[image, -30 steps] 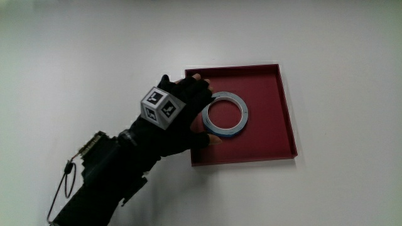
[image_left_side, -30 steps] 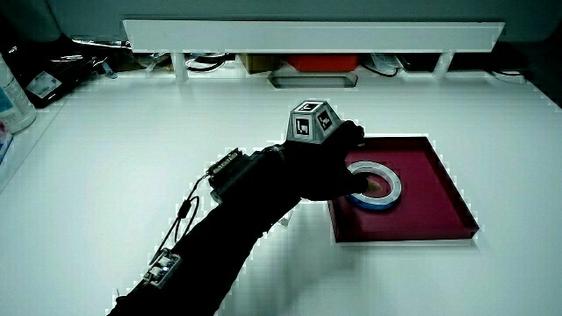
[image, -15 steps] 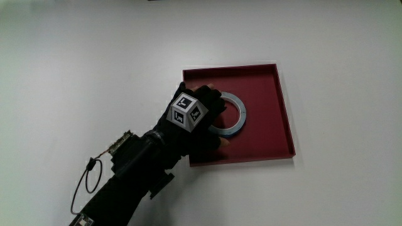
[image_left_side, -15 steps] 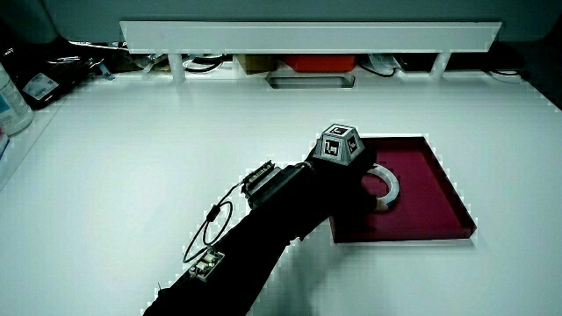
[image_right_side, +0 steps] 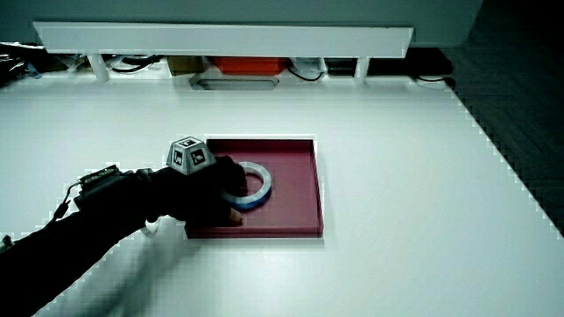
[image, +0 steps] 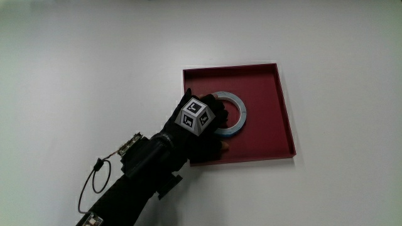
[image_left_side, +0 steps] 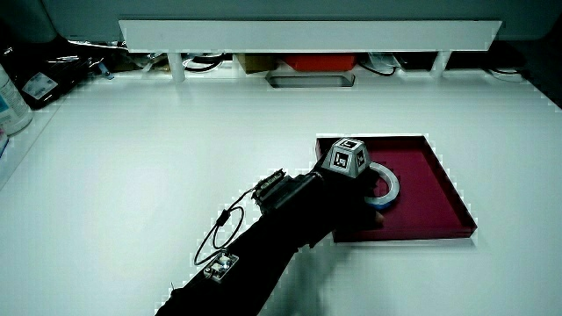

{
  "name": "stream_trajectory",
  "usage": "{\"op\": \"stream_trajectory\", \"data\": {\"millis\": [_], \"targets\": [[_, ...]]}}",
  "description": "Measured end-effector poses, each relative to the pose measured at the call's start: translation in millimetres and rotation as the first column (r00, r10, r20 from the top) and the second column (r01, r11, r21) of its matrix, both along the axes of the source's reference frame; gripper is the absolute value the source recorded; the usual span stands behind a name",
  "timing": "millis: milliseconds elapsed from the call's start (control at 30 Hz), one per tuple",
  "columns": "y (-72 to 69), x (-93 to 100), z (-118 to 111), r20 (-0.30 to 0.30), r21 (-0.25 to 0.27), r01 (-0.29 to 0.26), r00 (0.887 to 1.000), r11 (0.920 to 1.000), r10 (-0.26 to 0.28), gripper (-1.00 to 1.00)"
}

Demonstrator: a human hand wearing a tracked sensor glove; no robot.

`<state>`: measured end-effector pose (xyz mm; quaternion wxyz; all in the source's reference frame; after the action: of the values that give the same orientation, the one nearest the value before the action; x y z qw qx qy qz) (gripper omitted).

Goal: Pick blue tape

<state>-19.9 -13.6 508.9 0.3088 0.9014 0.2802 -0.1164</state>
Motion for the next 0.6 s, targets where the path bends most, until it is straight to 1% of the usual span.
{"op": "stream_trajectory", "data": {"millis": [67, 100, 200, 233, 367, 433, 500, 600], "targets": [[-0.1, 1.4, -3, 0.001, 0.001, -0.010, 1.000, 1.0000, 0.010, 0.09], [0.1, 2.2, 0, -0.007, 0.006, -0.017, 1.000, 0.9998, 0.017, 0.13], [0.7, 5.7, 2, -0.012, -0.003, -0.008, 1.000, 1.0000, 0.008, 0.26], [1.2, 8.0, 1, -0.005, 0.011, -0.025, 1.000, 0.9996, 0.025, 0.30], [4.2, 11.9, -6, -0.014, 0.070, -0.040, 0.999, 0.9968, 0.041, 0.48], [5.1, 12.2, -4, -0.019, 0.068, -0.038, 0.999, 0.9970, 0.039, 0.57], [5.9, 11.9, -9, -0.028, 0.098, -0.042, 0.999, 0.9943, 0.045, 0.65], [6.4, 11.6, -8, -0.040, 0.099, -0.041, 0.998, 0.9942, 0.045, 0.78]]}}
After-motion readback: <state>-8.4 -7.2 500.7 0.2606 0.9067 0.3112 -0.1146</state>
